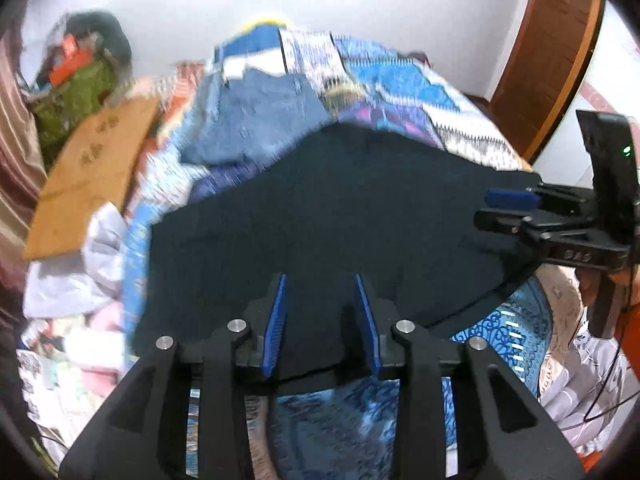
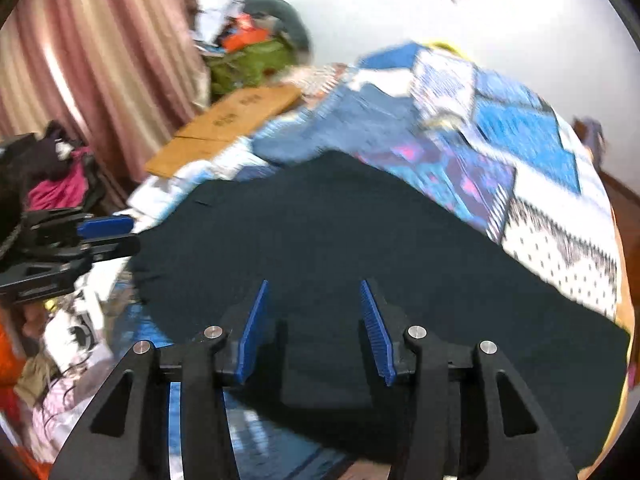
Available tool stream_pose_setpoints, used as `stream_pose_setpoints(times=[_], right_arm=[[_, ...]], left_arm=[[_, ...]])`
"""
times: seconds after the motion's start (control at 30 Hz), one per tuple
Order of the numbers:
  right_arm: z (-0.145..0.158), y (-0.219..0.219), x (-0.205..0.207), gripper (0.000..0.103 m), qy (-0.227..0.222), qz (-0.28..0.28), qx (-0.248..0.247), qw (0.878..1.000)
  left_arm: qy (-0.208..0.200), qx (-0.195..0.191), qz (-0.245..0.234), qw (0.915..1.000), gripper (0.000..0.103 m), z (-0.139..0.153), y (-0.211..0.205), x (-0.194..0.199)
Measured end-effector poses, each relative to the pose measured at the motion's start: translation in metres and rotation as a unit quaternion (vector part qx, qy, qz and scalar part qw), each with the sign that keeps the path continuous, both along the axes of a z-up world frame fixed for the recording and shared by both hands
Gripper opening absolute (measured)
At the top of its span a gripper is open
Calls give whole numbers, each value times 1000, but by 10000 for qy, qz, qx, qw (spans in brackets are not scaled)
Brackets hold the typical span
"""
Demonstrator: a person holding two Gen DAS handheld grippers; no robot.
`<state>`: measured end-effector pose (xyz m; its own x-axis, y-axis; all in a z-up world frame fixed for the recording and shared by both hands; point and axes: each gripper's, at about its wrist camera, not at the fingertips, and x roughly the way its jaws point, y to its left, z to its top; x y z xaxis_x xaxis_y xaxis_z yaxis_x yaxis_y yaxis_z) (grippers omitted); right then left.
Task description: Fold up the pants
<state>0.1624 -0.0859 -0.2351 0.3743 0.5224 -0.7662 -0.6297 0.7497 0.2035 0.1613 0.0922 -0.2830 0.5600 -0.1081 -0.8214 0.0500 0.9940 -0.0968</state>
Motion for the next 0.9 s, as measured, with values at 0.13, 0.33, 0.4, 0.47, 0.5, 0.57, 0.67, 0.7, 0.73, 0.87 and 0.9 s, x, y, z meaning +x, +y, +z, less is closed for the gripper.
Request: stream_pose_setpoints(times=[0.13, 0.33, 0.4, 0.47, 0.5, 0.57, 0.67, 0.7, 0.73, 0.87, 0.9], right_arm=[[-34, -18, -1, 43, 354, -213, -104, 9991], [-29, -53, -32, 43, 244, -320, -9, 9992], [-28, -65, -38, 43, 269, -388, 95, 9988], [-25, -79, -41, 43, 330, -497, 240, 9979], [-23, -85, -41, 43, 325, -578, 302, 9973], [-19, -102, -42, 43, 332, -803, 405, 9954], [-18, -138, -43, 47, 317, -1253, 499, 9904], [-18, -150, -43, 47, 290, -1418, 495, 9882], [-18, -164, -44, 47, 251, -1607, 480, 9855], [-24, -222, -47, 50, 263, -2377, 619, 9690], [-26, -235, -48, 52, 291, -2540, 660, 9645]], left_arm=[[178, -90, 186, 9996, 39, -30, -5, -4], [265, -267, 358, 9986, 52, -30, 5, -18], [302, -149, 318, 9989, 52, -24, 3, -20], [283, 48, 270, 9992, 52, -14, -3, -21], [247, 113, 245, 9993, 52, -7, -5, -20], [198, 59, 161, 9997, 52, 5, -12, -17], [112, 35, 78, 9999, 56, 21, -27, -4], [66, 77, 45, 9999, 59, 26, -34, 2], [23, 131, 22, 9999, 62, 29, -41, 9], [43, 116, -185, 9998, 65, 33, -76, 40], [84, 87, -240, 9996, 66, 31, -86, 47]])
